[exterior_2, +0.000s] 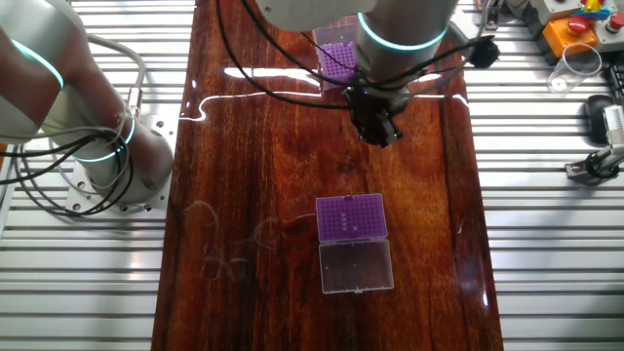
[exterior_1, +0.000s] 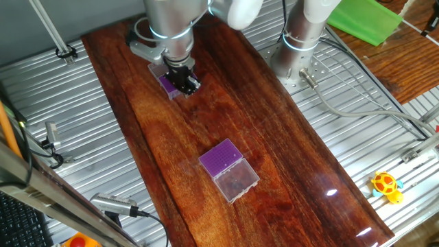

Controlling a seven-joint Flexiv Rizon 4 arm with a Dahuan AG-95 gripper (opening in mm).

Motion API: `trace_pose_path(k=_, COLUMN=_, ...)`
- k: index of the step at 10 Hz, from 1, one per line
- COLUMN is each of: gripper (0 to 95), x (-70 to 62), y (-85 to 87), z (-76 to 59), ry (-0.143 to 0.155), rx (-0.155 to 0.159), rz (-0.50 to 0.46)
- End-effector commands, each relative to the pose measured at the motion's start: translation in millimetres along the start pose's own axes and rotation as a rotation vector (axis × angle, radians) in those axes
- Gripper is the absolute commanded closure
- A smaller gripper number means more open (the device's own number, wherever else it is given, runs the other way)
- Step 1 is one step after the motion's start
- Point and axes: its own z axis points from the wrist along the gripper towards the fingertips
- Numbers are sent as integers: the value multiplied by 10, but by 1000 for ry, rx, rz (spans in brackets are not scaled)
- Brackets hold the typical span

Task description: Transfer all small pipette tips from one holder to another

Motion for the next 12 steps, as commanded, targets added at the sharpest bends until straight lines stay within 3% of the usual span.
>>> trace_pose_path(k=1, gripper=950, x=9, y=7, z=-5, ry=-7, rx=-13, rz=-39)
trace_pose_path(k=3, gripper=950, x=-68, y=68, z=43, ry=-26, rx=-27, rz=-34)
trace_pose_path(k=4, gripper=760, x=-182, y=169, z=81, ry=-31, rx=-28, rz=-27)
trace_pose_path(k=7, gripper=760, x=-898, y=946, z=106, ry=-17, rx=-6, rz=101)
trace_pose_path(k=8, gripper=760, x=-998, y=1059, z=116, ry=-11, rx=0, rz=124)
trace_pose_path(k=9, gripper=950, x=-1042, y=1085, z=133, ry=-14, rx=2, rz=132)
trace_pose_path(k=12, gripper=950, x=-1042, y=1085, z=133, ry=-6, rx=-2, rz=47)
